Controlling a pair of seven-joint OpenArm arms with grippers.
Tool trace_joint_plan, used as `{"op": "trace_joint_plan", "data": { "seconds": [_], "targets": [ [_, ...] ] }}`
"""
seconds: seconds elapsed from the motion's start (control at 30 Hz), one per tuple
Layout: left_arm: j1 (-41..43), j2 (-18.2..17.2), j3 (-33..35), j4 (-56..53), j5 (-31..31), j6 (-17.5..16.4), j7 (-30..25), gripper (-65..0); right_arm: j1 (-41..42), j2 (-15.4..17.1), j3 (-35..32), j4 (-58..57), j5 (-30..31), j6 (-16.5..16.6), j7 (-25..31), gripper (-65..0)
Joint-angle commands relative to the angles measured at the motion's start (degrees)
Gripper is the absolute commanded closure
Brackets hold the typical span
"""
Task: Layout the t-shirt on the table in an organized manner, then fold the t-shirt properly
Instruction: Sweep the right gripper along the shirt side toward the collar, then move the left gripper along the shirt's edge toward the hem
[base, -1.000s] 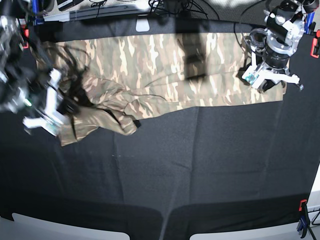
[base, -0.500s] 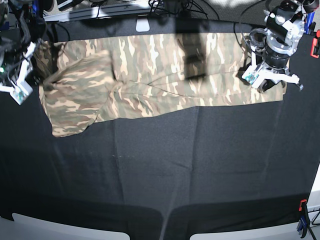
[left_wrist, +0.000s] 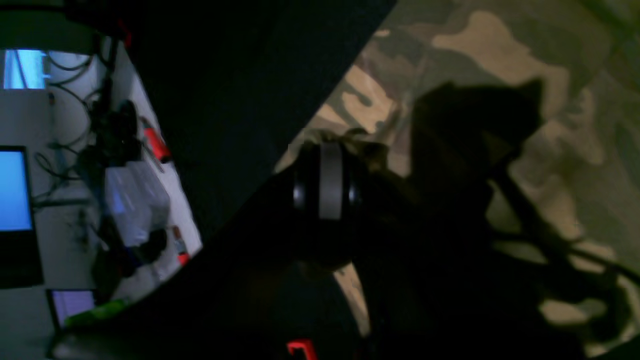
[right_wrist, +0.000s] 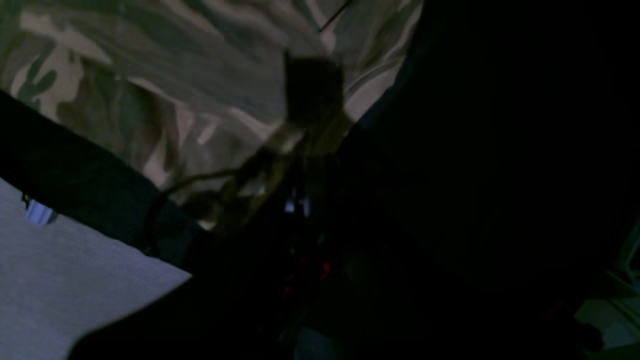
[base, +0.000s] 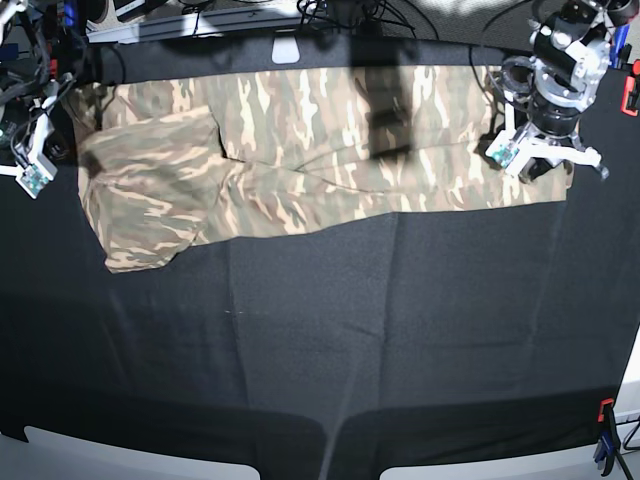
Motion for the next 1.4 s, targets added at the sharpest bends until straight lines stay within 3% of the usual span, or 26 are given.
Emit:
{"op": "trace_joint_plan", "data": {
  "seconds": [0.0, 0.2, 0.37, 0.43, 0.5, 0.77, 0.93, 1.07, 1.23, 1.37],
  "targets": [
    [-0.17, -1.38, -0.37, 1.03, 1.07, 0.66, -0.48, 0.0, 0.24, 1.11, 0.63, 0.83, 0.15, -0.81, 0.63, 0.0],
    [-0.28, -2.99, -0.37, 1.01, 0.85, 0.68, -1.55, 0.0, 0.24, 1.11, 0.63, 0.83, 0.42, -1.46, 0.66, 0.0],
    [-0.28, -2.99, -0.37, 1.03, -3.76, 0.68, -1.77, 0.0, 0.24, 1.11, 0.61, 0.83, 0.42, -1.46, 0.63, 0.0],
    [-0.28, -2.99, -0.37, 1.03, -5.73, 0.68, -1.75, -7.9, 0.24, 1.11, 0.61, 0.83, 0.42, -1.46, 0.63, 0.0],
    [-0.28, -2.99, -0.37, 1.01, -6.38, 0.68, -1.75, -11.8, 0.24, 1.11, 0.61, 0.83, 0.42, -1.46, 0.63, 0.0],
    [-1.60, -2.97, -0.37, -3.34, -11.17, 0.68, -3.87, -12.6, 0.24, 1.11, 0.61, 0.83, 0.83, -1.46, 0.59, 0.0],
    [-6.67, -2.99, -0.37, -9.73, -11.78, 0.72, -0.09, -12.8, 0.24, 1.11, 0.61, 0.83, 3.19, -1.44, 0.59, 0.0],
    [-10.14, -3.30, -0.37, -9.88, -19.80, 0.57, 2.64, -12.8, 0.24, 1.14, 0.61, 0.83, 3.37, -1.44, 0.57, 0.0],
    [-13.75, -6.97, -0.37, -10.43, -35.01, -6.05, 3.21, -12.7, 0.24, 1.11, 0.61, 0.83, 3.41, -1.44, 0.52, 0.0],
    [-17.70, -9.62, -0.39, -14.40, -43.56, -7.87, 3.45, -12.7, 0.24, 1.11, 0.61, 0.83, 3.41, -1.44, 0.46, 0.0]
  ]
}}
